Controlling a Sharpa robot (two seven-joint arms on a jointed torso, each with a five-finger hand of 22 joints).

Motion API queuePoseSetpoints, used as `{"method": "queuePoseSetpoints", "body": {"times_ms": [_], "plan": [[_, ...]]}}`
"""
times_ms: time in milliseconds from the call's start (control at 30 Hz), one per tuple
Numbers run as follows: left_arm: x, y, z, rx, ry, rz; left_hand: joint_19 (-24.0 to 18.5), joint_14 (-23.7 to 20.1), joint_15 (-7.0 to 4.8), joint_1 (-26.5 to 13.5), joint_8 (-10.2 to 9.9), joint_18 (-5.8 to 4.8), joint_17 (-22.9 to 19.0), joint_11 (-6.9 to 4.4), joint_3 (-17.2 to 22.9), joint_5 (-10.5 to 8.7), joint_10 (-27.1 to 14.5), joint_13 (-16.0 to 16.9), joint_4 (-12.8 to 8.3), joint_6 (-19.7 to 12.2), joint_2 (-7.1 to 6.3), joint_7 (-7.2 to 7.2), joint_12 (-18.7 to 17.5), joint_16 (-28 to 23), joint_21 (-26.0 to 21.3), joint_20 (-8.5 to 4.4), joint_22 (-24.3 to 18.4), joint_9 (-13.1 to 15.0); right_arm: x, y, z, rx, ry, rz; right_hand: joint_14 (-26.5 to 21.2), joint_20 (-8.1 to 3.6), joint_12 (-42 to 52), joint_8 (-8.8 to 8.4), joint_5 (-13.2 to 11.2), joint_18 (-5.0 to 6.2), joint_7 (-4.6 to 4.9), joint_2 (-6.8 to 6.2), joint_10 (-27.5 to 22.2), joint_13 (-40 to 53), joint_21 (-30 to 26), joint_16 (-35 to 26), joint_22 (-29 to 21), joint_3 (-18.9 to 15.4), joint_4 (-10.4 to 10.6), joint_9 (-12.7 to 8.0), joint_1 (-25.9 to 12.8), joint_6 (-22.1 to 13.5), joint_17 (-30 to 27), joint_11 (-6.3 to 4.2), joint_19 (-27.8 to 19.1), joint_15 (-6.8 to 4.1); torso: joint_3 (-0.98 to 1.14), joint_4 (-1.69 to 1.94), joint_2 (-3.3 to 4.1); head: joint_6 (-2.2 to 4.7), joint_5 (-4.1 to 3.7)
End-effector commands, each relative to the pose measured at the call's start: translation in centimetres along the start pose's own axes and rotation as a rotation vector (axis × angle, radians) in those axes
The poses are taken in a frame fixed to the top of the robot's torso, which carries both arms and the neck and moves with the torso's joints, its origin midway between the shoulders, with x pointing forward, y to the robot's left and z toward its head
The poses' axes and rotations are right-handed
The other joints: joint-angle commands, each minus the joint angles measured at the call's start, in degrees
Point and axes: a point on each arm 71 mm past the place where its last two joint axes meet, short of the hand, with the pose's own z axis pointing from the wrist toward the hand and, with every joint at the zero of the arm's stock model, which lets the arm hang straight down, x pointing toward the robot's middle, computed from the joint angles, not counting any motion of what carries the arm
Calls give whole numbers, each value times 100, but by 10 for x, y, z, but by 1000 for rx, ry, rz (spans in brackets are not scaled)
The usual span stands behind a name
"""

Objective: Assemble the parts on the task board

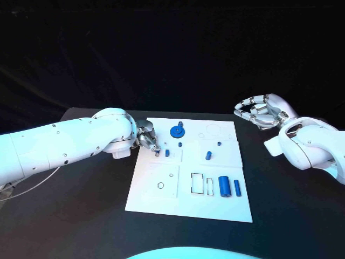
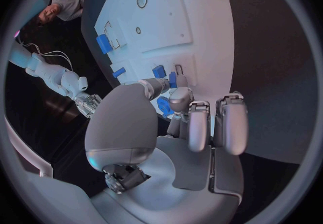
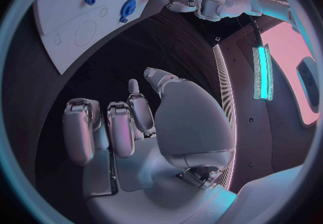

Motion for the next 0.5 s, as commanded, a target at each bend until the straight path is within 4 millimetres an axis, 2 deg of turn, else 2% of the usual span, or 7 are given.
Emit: {"method": "queuePoseSetpoints", "body": {"times_ms": [33, 167, 400, 500], "plan": [[3, -1, 0, -18, 9, 32, 157, 602, -34, -85, 29, -94, 1510, -2, 962, 20, 39, 16, -922, 87, -7, -32, 25, 20, 37, -35, 623, 16, 1, 0, 0, -6, 15, -2, 374, -15, -19, 32, 24, 114, 3, 12, 13, 141, -22, -19, 975, 36, -7, 8, 3, -41, 629, -4, 126, -30, -1, -5, -6, 4, 6], [4, -2, 0, -25, 10, 39, 172, 602, -40, -108, 45, -101, 1510, -9, 981, 25, 61, 46, -931, 96, -15, -39, 54, 20, 56, -40, 654, 22, 2, 0, 0, -7, 15, -2, 374, -15, -19, 32, 24, 114, 3, 12, 13, 141, -22, -19, 975, 36, -7, 8, 3, -41, 629, -4, 126, -30, 1, -2, -8, -20, 10], [5, -2, 1, -40, -1, 56, 185, 602, -46, -136, 65, -107, 1510, -17, 998, 26, 83, 74, -937, 108, -22, -48, 83, 20, 71, -45, 679, 29, 2, 0, 0, -6, 16, -2, 374, -15, -19, 32, 24, 114, 3, 12, 13, 141, -22, -19, 975, 36, -7, 8, 3, -41, 629, -4, 126, -30, 1, -10, 4, 2, 4], [6, -1, 2, -45, -7, 59, 185, 602, -46, -136, 65, -107, 1510, -17, 998, 26, 83, 74, -937, 108, -22, -48, 83, 20, 71, -45, 679, 29, 2, 0, 0, -6, 16, -1, 374, -15, -19, 32, 24, 114, 3, 12, 13, 141, -22, -19, 975, 36, -7, 8, 3, -41, 629, -4, 126, -30, 0, -8, -1, -17, 15]]}}
